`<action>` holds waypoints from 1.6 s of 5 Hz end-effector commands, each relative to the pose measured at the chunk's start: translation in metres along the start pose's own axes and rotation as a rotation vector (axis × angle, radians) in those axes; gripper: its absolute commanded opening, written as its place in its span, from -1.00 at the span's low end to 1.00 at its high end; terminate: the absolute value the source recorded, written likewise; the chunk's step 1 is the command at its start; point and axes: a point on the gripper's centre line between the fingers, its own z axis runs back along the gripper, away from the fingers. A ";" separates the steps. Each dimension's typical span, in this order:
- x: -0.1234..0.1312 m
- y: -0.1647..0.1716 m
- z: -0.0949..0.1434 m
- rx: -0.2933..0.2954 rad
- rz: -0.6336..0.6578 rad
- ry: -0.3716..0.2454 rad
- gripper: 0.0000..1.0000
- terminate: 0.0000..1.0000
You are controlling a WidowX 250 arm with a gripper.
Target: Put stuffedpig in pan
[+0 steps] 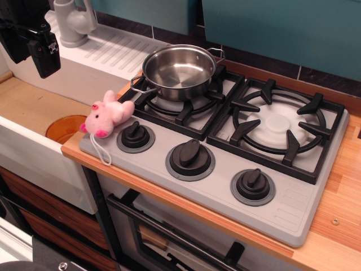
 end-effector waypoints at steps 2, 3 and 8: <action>0.001 -0.016 0.004 -0.026 0.017 0.007 1.00 -1.00; 0.003 -0.030 0.003 -0.033 0.028 0.013 1.00 -1.00; 0.010 -0.069 -0.034 -0.022 0.099 -0.084 1.00 -1.00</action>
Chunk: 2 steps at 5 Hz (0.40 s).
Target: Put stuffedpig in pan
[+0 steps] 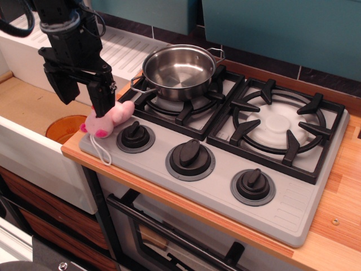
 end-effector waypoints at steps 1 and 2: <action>0.006 0.007 -0.015 0.024 -0.023 -0.082 1.00 -1.00; 0.007 0.009 -0.026 0.010 -0.027 -0.092 1.00 -1.00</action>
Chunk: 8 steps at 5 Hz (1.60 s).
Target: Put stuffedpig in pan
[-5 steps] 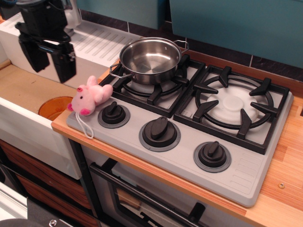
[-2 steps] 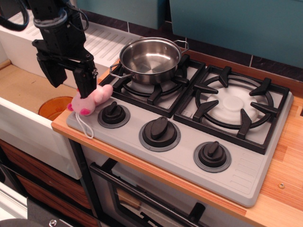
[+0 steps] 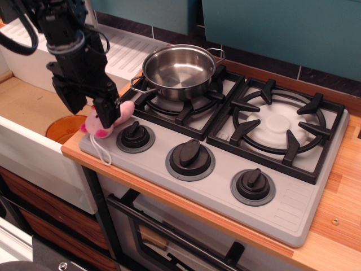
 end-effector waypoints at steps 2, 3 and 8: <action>0.005 0.014 -0.019 -0.022 -0.056 0.042 -1.00 -1.00; 0.006 0.016 -0.015 -0.036 -0.070 0.083 -1.00 -1.00; 0.012 -0.013 0.057 -0.028 0.079 0.111 -1.00 -1.00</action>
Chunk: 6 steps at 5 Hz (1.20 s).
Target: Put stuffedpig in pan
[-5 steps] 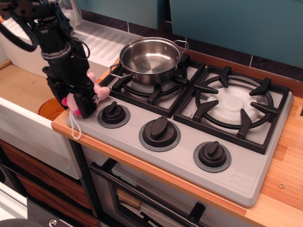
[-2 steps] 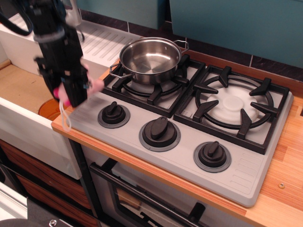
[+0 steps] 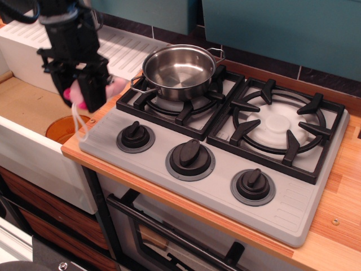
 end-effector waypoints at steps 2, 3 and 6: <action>0.002 -0.038 0.031 0.070 0.121 -0.087 -1.00 -1.00; 0.005 -0.046 0.029 0.090 0.165 -0.113 -1.00 -1.00; 0.025 -0.042 0.035 -0.014 0.087 -0.174 -1.00 -1.00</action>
